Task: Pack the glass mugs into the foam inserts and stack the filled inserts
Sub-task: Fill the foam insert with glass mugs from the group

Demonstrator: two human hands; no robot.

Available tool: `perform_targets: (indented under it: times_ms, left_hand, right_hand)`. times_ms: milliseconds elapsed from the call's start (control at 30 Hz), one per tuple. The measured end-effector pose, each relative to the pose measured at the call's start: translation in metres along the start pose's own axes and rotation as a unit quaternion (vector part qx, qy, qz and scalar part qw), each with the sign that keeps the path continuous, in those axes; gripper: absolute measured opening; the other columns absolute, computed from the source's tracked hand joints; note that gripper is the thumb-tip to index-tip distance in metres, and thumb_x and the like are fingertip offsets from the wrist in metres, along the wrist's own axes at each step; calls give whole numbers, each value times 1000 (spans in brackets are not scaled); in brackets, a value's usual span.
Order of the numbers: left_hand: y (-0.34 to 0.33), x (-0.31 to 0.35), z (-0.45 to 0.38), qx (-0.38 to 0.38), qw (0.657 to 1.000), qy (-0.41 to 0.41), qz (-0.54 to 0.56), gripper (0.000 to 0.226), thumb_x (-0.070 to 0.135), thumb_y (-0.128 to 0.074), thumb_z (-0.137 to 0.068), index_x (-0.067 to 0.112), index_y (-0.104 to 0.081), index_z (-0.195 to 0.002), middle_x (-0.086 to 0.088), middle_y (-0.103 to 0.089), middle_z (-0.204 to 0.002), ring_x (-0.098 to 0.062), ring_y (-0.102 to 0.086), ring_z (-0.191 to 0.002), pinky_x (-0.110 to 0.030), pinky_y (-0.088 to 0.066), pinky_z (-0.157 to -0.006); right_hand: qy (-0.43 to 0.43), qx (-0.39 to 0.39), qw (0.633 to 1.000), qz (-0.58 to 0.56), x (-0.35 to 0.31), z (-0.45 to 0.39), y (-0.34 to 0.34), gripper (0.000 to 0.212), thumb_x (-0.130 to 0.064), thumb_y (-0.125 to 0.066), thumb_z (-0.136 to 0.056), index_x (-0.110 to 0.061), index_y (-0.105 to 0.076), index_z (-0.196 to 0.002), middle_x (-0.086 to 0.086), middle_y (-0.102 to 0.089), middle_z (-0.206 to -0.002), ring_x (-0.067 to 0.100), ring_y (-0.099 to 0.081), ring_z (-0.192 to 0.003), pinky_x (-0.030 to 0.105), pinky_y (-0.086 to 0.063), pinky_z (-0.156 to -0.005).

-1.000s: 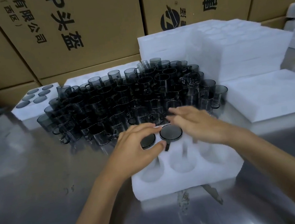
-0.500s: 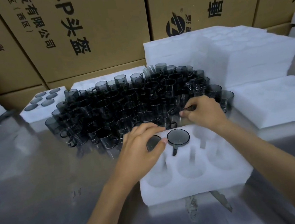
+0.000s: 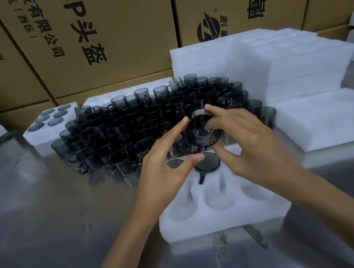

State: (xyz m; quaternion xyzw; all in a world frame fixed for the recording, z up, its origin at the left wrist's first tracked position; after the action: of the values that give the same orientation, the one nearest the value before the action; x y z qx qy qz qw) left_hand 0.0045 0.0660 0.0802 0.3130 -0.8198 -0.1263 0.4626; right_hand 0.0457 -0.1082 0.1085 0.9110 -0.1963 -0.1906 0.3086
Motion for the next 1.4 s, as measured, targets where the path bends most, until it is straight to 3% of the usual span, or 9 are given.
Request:
perform_targets:
  times_ms: [100,233,467,567,733,867,1000,1167,1400]
  left_hand:
    - [-5,9,-3,6,1000,-11,17,72,36,-81,-79,42,-48,-143,24,-56,-134,4,-52,-124,-10,-39,-99]
    - [-15,18,-9,-10,999,13,28,68,58,-82,-65,49,-59,-128,25,-63,-116,6,-56,-115,-5,-38,-95]
    - [-46,12,-16,-113,991,59,-28,63,82,-69,-56,53,-65,-111,24,-66,-102,5,-52,-113,-19,-42,-94]
    - [-56,7,-22,-177,979,76,-65,71,90,-62,-53,46,-69,-109,24,-65,-106,10,-48,-112,-20,-43,-93]
    - [-55,10,-31,-199,974,64,-91,56,89,-58,-52,51,-62,-93,28,-61,-104,10,-44,-111,-11,-36,-87]
    - [-58,7,-31,-208,969,70,-111,80,90,-59,-50,41,-62,-112,38,-52,-109,14,-39,-113,-23,-34,-98]
    - [-64,5,-27,-218,968,93,-77,83,86,-67,-53,55,-47,-127,43,-47,-119,9,-40,-127,-33,-37,-109]
    - [-66,1,-23,-240,965,91,-48,79,79,-70,-64,58,-43,-136,29,-52,-138,1,-42,-135,-39,-38,-113]
    - [-67,-5,-22,-250,960,112,-60,87,82,-63,-64,57,-34,-142,24,-49,-143,0,-38,-139,-42,-33,-117]
  right_hand:
    - [-49,-14,995,-80,4,2,8,68,-10,-69,-85,-32,-38,-142,-15,-51,-138,9,-50,-128,37,-47,-102]
    - [-138,-46,974,-171,24,7,14,84,-21,-74,-82,-49,-27,-145,-15,-55,-136,4,-48,-132,33,-44,-105]
    - [-219,-94,944,-227,60,31,17,56,-21,-82,-80,-35,-57,-128,-20,-69,-117,1,-61,-114,22,-46,-95]
    - [-247,-133,929,-241,70,41,8,49,-23,-80,-82,-36,-58,-123,-27,-69,-113,-4,-61,-112,10,-39,-86]
    - [-256,-137,923,-253,78,45,1,49,-24,-79,-83,-35,-56,-125,-25,-69,-114,6,-61,-112,15,-41,-93]
    - [-240,-153,929,-236,79,45,-1,49,-25,-78,-85,-37,-52,-125,-25,-67,-116,0,-58,-117,22,-41,-98]
    - [-245,-160,941,-168,84,49,1,54,-38,-76,-83,-38,-50,-132,-15,-62,-124,7,-53,-121,34,-43,-101]
    - [-218,-174,955,-96,79,49,2,60,-46,-71,-86,-49,-44,-139,-13,-57,-116,-11,-45,-104,15,-39,-92]
    - [-279,-165,935,-146,77,55,-11,78,-54,-60,-80,-41,-34,-153,-17,-37,-155,-5,-25,-145,24,-24,-119]
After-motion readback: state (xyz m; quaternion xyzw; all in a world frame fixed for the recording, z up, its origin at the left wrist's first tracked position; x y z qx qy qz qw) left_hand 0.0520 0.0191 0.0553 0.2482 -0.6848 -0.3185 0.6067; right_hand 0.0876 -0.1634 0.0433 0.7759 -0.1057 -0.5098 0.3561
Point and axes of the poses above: each hand's wrist, its own z-axis away from the middle knuckle, its own y-axis out of the back of the hand, x = y × z, the point moved 5 cm from there along -z, towards the middle knuckle
